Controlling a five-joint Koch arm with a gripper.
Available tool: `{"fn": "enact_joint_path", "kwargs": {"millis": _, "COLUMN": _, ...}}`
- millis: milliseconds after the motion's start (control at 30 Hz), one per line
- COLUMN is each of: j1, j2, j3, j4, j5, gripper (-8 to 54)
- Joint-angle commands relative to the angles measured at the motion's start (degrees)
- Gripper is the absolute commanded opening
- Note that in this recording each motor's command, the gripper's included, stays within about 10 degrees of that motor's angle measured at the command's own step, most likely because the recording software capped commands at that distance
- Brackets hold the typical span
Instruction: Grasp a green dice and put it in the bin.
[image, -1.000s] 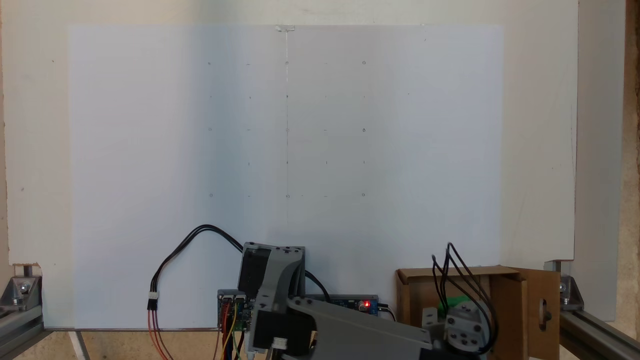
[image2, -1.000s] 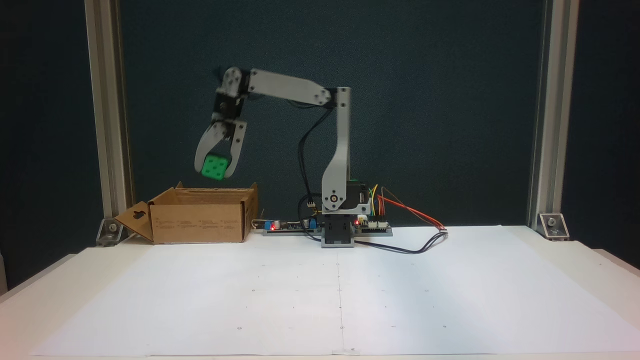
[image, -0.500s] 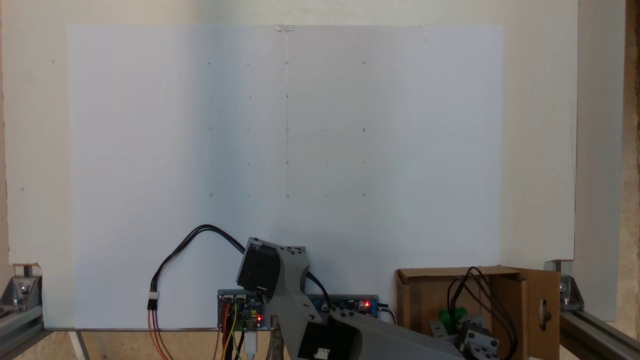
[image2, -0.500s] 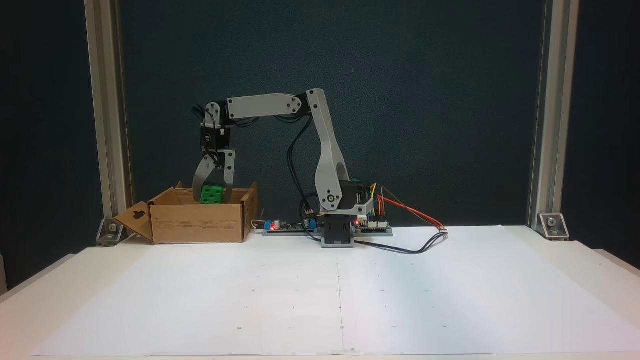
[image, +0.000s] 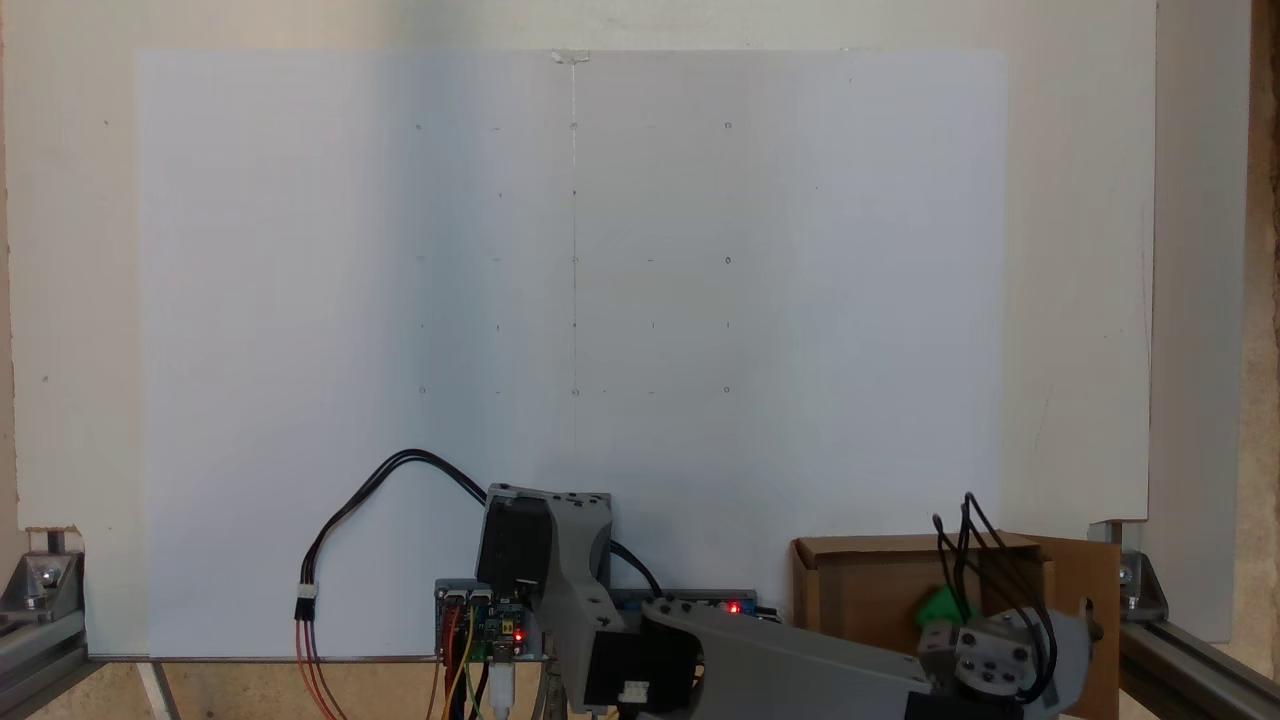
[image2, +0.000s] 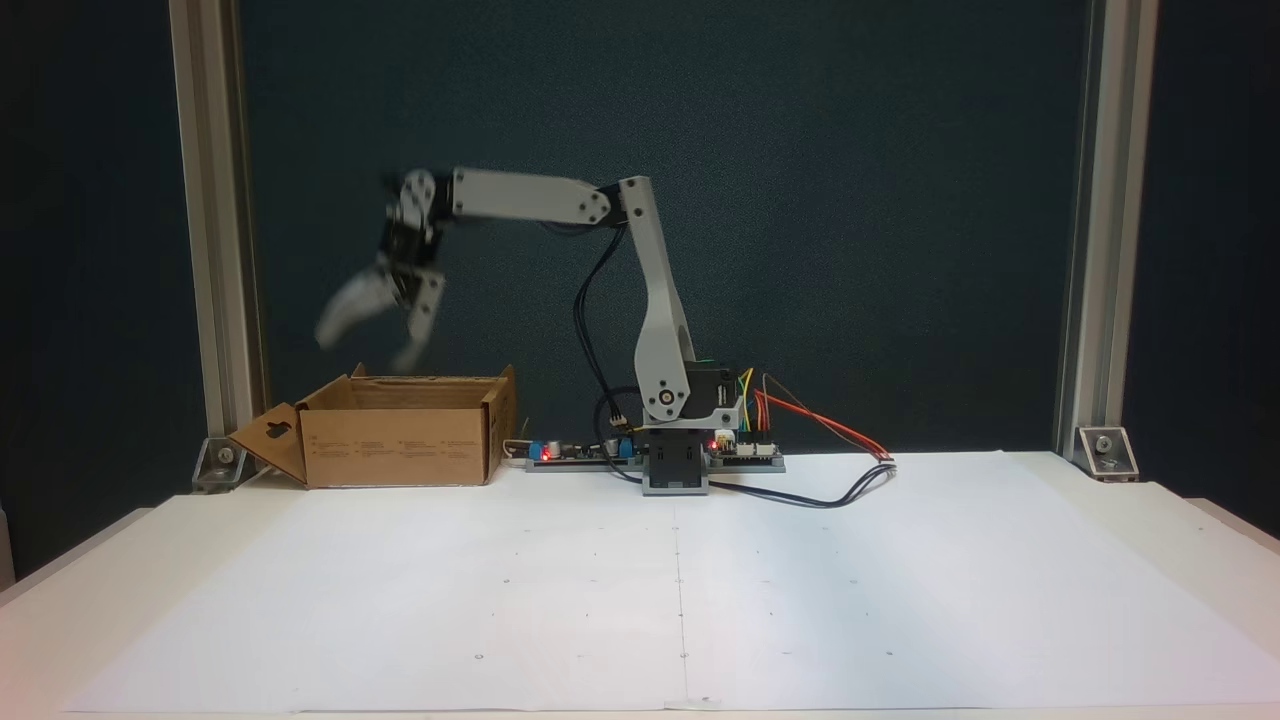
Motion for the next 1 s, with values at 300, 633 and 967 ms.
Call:
{"fn": "enact_joint_path", "kwargs": {"millis": 300, "j1": -37.09, "j2": 18.54, "j3": -4.66, "j4": -3.34, "j5": 20.92, "gripper": 43.5}}
{"fn": "enact_joint_path", "kwargs": {"millis": 633, "j1": -78.64, "j2": 29.53, "j3": 2.11, "j4": -3.43, "j5": 23.47, "gripper": 43.6}}
{"fn": "enact_joint_path", "kwargs": {"millis": 967, "j1": -100.81, "j2": 45.53, "j3": 28.56, "j4": -17.21, "j5": 23.99, "gripper": 43.7}}
